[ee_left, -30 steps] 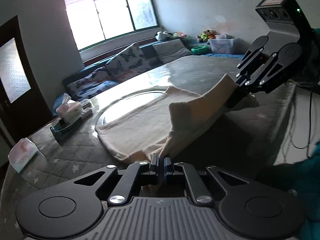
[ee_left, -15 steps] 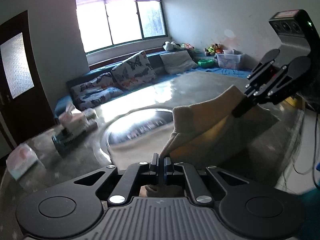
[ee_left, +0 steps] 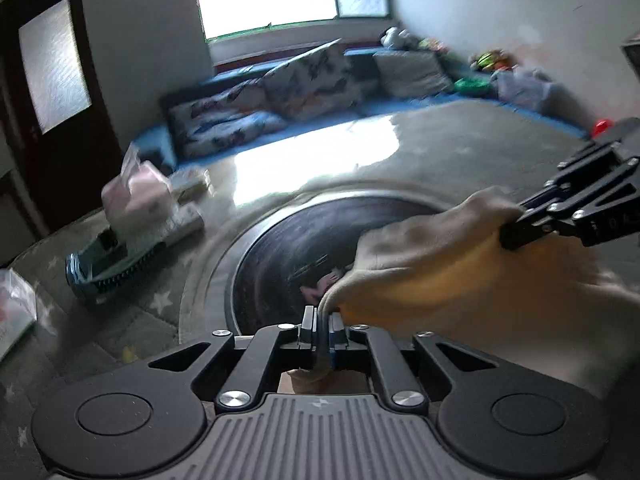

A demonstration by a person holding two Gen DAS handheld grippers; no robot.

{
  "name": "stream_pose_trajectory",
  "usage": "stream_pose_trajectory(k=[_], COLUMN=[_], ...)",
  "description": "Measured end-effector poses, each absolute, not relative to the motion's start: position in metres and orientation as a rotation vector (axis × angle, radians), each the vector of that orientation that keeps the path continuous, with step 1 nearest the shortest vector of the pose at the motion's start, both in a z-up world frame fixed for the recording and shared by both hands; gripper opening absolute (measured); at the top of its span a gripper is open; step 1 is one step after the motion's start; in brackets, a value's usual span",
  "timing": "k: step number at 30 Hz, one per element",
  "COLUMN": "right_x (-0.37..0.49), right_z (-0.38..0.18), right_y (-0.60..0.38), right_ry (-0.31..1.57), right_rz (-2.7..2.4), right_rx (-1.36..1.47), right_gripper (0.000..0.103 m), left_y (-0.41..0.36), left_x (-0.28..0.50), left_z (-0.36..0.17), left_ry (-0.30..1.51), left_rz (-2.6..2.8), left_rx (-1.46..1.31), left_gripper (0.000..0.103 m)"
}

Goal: Fold clothes

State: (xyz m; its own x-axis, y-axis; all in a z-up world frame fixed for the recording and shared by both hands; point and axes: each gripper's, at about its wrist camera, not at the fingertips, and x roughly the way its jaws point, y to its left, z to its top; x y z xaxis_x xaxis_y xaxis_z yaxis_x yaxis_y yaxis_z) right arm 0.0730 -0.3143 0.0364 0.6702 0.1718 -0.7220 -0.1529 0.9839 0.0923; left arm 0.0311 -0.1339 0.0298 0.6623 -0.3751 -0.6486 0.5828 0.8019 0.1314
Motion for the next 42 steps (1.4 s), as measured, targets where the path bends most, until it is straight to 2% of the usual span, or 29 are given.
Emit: stream_pose_trajectory(k=[1,3,4,10,14,22,29,37,42], right_x=[0.074,0.077,0.076,0.066,0.080,0.117,0.110,0.141,0.138], right_z=[0.031,0.021,0.021,0.035,0.033,0.003,0.027,0.004,0.024], right_y=[-0.319,-0.328,-0.331,-0.330,-0.301,-0.274,-0.249,-0.211,-0.222], right_ry=[0.816,0.815,0.808,0.746,0.775,0.834,0.770,0.811,0.786], right_rz=[0.156,0.103,0.083,0.097,0.193,0.172,0.259,0.292,0.287], right_rx=[0.043,0.080,0.092,0.128,0.116,0.114,0.061,-0.007,0.008], right_gripper=[0.015,0.015,0.016,0.017,0.017,0.017,0.018,0.014,0.015], left_y=[-0.136,-0.133,-0.133,-0.110,-0.099,-0.096,-0.088,-0.079,-0.079], left_x=[0.036,0.041,0.039,0.040,0.016,-0.016,-0.019,-0.022,-0.015], left_z=[0.025,0.022,0.023,0.043,0.053,0.028,0.028,0.025,0.037], left_ry=[0.661,0.667,0.656,0.644,0.671,0.724,0.732,0.735,0.740], left_rz=[-0.538,-0.515,-0.496,-0.411,-0.522,-0.619,-0.632,-0.648,-0.642], left_rx=[0.342,0.326,0.330,0.225,0.141,0.185,0.138,0.097,0.076], left_gripper=[0.010,0.020,0.021,0.019,0.019,0.021,0.021,0.020,0.020])
